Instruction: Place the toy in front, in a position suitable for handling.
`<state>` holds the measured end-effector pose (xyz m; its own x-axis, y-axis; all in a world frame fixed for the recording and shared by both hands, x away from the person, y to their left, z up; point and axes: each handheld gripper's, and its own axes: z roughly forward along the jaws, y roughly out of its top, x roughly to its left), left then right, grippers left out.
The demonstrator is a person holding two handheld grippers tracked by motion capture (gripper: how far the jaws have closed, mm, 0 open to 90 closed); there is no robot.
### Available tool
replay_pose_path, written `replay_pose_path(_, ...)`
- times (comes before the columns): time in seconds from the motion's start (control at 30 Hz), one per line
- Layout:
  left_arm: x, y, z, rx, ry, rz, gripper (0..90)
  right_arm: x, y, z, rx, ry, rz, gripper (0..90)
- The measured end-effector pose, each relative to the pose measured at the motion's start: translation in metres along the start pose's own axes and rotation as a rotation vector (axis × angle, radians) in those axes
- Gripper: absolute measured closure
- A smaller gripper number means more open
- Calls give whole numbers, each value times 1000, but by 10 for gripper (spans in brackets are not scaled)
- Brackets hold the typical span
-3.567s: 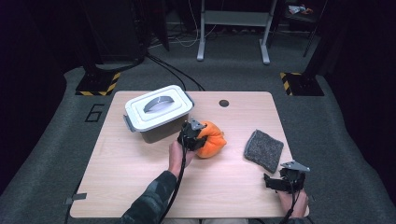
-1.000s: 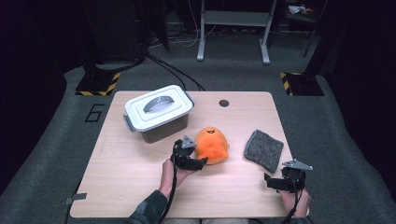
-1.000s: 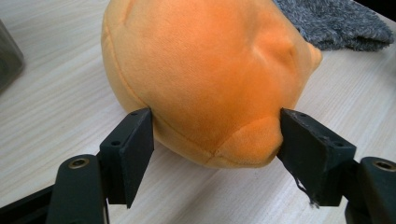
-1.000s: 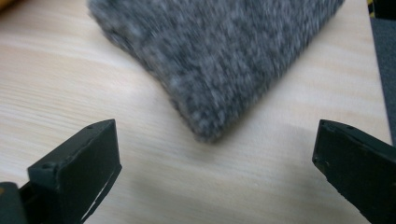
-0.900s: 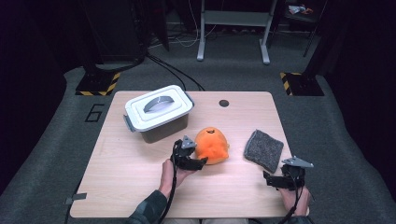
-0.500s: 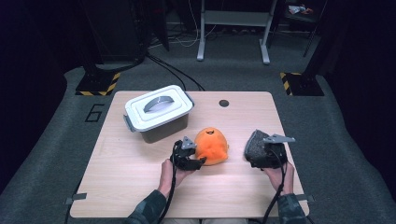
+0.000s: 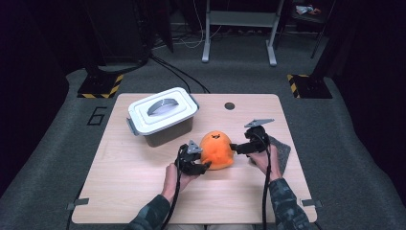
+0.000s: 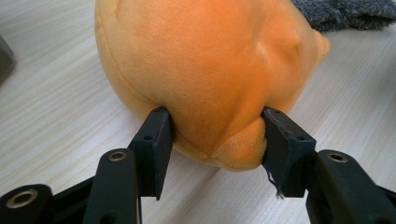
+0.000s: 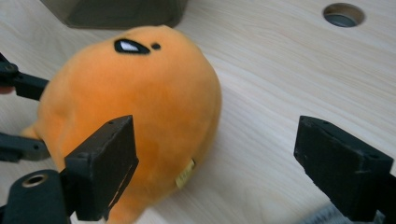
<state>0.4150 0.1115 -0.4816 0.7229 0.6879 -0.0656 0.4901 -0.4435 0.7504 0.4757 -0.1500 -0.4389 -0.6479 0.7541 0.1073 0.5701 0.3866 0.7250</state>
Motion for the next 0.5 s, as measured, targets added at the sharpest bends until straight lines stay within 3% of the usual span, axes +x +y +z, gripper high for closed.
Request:
replay_pose_path(0.03,-1,0,1,3,-6,-4,475,0,3,3,-2,-5,-23,139)
replay_pose_path(0.17,0,0,1,10,-11,5,481,1,15,14,15,27,-35,188)
replay_pose_path(0.27,1,0,1,14,-16,6,487,1,18,24,52,50,-60,307)
replay_pose_path(0.43,0,0,2,21,-6,7,537,-3,13,35,69,144,-19,576)
replay_pose_path(0.5,-1,1,3,13,3,6,569,-3,12,39,81,146,-19,656)
